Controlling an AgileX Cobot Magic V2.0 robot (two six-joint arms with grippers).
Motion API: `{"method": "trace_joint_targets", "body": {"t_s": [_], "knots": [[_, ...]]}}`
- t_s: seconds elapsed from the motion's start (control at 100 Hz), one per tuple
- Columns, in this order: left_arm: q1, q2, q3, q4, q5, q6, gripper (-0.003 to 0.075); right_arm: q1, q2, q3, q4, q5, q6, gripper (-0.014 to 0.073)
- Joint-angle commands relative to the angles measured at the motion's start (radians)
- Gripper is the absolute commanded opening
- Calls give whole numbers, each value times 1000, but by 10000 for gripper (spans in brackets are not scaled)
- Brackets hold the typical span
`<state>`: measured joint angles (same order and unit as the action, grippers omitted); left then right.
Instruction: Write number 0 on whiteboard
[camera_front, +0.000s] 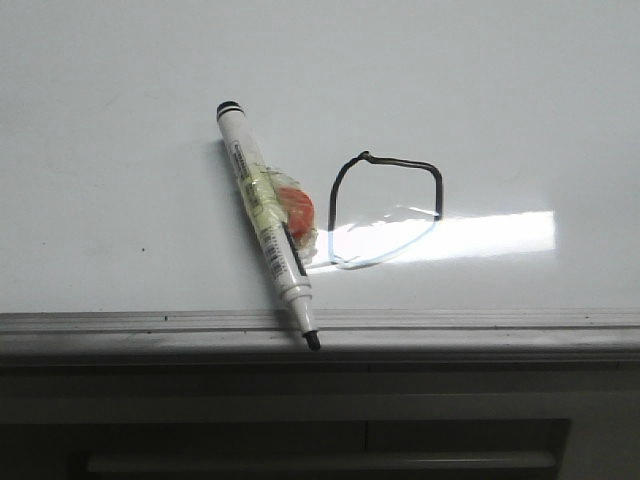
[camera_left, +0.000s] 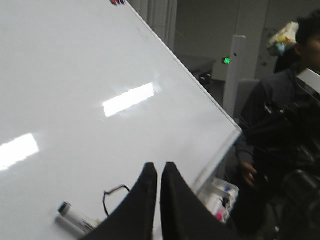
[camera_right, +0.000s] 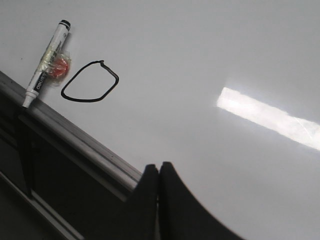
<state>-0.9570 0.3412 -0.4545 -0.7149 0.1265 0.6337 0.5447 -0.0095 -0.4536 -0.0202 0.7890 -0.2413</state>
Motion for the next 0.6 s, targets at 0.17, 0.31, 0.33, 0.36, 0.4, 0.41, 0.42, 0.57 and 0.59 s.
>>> {"method": "trace_joint_targets", "body": {"t_s": [0.17,0.31,0.33,0.36,0.4,0.41,0.42,0.57,0.59], "knots": [[3,-4,107,166,-427,51,-20,-6,16,-21,-11,-68,-1,-59],[58,-21,199,368,-446,6,-20,-6,16,-21,-11,-68,-1,-59],[74,-25,212,372,-446,-13,-20,-6,16,-21,-11,-68,-1,-59],[98,-41,230,374,-446,-35,-20,-6,16,-21,-11,-68,-1,-59],[141,-61,257,376,-440,-71,-20,-6,16,-21,-11,-68,-1,-59],[149,-71,261,376,-438,-79,-20,-6,16,-21,-11,-68,-1,-59],[157,-77,266,378,-436,-87,-20,-6,16,-21,-11,-68,-1,-59],[350,-239,348,382,-353,-199,-20,-6,16,-21,-11,-68,-1,-59],[368,-256,354,382,-342,-203,-20,-6,16,-21,-11,-68,-1,-59]]}}
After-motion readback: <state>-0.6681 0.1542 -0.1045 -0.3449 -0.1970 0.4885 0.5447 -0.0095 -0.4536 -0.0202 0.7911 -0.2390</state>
